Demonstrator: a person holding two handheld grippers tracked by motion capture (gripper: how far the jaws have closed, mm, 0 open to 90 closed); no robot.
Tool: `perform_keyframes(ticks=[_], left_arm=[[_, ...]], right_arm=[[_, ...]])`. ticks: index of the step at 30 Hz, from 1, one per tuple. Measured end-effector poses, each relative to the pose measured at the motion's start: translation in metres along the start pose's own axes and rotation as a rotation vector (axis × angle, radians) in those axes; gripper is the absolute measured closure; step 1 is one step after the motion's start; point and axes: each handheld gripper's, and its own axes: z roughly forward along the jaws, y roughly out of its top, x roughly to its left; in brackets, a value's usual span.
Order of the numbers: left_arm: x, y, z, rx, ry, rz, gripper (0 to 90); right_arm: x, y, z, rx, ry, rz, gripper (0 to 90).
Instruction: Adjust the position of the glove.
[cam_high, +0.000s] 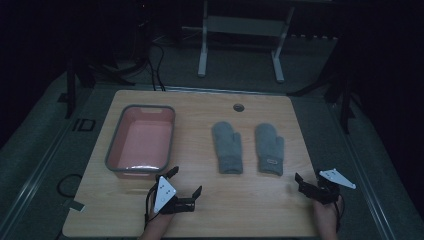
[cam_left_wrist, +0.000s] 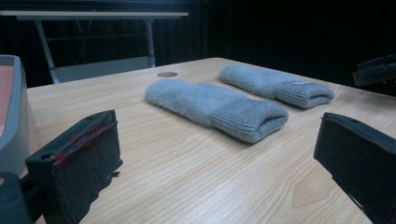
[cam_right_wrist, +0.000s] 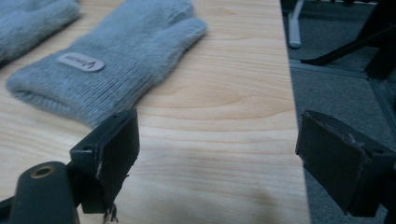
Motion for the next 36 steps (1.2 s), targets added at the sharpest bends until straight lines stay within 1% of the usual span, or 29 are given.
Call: perform_keyframes(ticks=[1, 2, 3, 4, 5, 6, 7, 8, 9, 10, 11, 12, 16, 19, 20, 21, 23, 25, 26, 28, 29, 30, 31, 33, 35, 36], left_arm=[[0.000, 0.000, 0.000, 0.000, 0.000, 0.000, 0.8], [0.000, 0.000, 0.000, 0.001, -0.002, 0.000, 0.8], [0.000, 0.000, 0.000, 0.002, -0.008, -0.006, 0.7], [0.000, 0.000, 0.000, 0.002, -0.008, -0.006, 0.7], [0.000, 0.000, 0.001, 0.003, -0.009, -0.007, 0.7], [0.000, 0.000, 0.001, 0.004, -0.009, -0.009, 0.7], [0.001, 0.000, 0.001, 0.003, -0.008, -0.011, 0.7], [0.001, 0.000, 0.001, 0.004, -0.009, -0.012, 0.7], [0.001, 0.000, 0.001, 0.004, -0.009, -0.012, 0.8], [0.001, 0.000, 0.001, 0.004, -0.009, -0.014, 0.8], [0.001, 0.000, 0.001, 0.004, -0.009, -0.016, 0.7], [0.001, 0.000, 0.001, 0.005, -0.009, -0.014, 0.7], [0.001, 0.000, 0.000, 0.004, -0.011, -0.009, 0.7], [0.001, 0.000, 0.000, 0.005, -0.014, -0.013, 0.7], [0.001, 0.000, 0.000, 0.005, -0.014, -0.015, 0.7], [0.001, 0.000, 0.000, 0.005, -0.014, -0.017, 0.7], [0.001, 0.000, 0.000, 0.006, -0.015, -0.015, 0.7], [0.000, 0.000, 0.000, 0.005, -0.014, -0.014, 0.7], [0.000, 0.000, 0.000, 0.005, -0.016, -0.015, 0.7], [0.000, 0.000, 0.001, 0.006, -0.017, -0.011, 0.7], [0.000, 0.000, 0.001, 0.006, -0.018, -0.009, 0.7], [0.000, 0.000, 0.001, 0.007, -0.017, -0.009, 0.7], [0.000, 0.000, 0.001, 0.007, -0.019, -0.010, 0.7], [0.000, 0.000, 0.001, 0.008, -0.023, -0.014, 0.7], [0.001, 0.000, 0.001, 0.011, -0.029, -0.019, 0.7], [0.000, 0.000, 0.001, 0.011, -0.029, -0.019, 0.7]], right_arm=[[0.000, 0.000, 0.000, 0.000, 0.000, 0.000, 13.4], [0.001, 0.000, 0.000, 0.007, 0.007, -0.001, 13.3], [0.002, 0.002, -0.001, 0.025, 0.006, -0.007, 12.8], [0.002, 0.002, -0.001, 0.025, 0.006, -0.007, 12.8], [0.003, 0.003, -0.002, 0.031, 0.020, -0.006, 12.5], [0.004, 0.005, -0.003, 0.051, 0.022, -0.004, 11.6], [0.006, 0.009, -0.005, 0.056, 0.027, -0.002, 11.5], [0.008, 0.012, -0.008, 0.038, 0.025, -0.006, 11.5], [0.010, 0.016, -0.010, 0.036, 0.019, -0.018, 13.0], [0.012, 0.019, -0.011, 0.048, 0.036, -0.020, 15.2], [0.013, 0.026, -0.012, 0.069, 0.082, -0.028, 15.0], [0.015, 0.030, -0.013, 0.076, 0.102, -0.032, 15.1], [0.030, 0.042, -0.015, 0.041, 0.138, -0.093, 14.2], [0.041, 0.053, -0.012, 0.019, 0.168, -0.118, 14.2], [0.044, 0.056, -0.011, 0.014, 0.178, -0.119, 14.2], [0.047, 0.059, -0.009, 0.009, 0.196, -0.112, 14.3], [0.054, 0.066, -0.005, 0.029, 0.213, -0.110, 14.3], [0.060, 0.071, 0.000, 0.022, 0.235, -0.114, 14.8], [0.064, 0.073, 0.002, 0.021, 0.240, -0.114, 13.6], [0.073, 0.078, 0.008, 0.042, 0.252, -0.106, 11.4], [0.078, 0.081, 0.013, 0.065, 0.260, -0.096, 11.3], [0.081, 0.084, 0.017, 0.078, 0.302, -0.095, 11.3], [0.085, 0.085, 0.021, 0.084, 0.329, -0.094, 11.2], [0.093, 0.087, 0.030, 0.103, 0.358, -0.080, 10.7], [0.105, 0.089, 0.039, 0.113, 0.342, -0.096, 10.5], [0.110, 0.090, 0.043, 0.117, 0.345, -0.107, 10.5]])
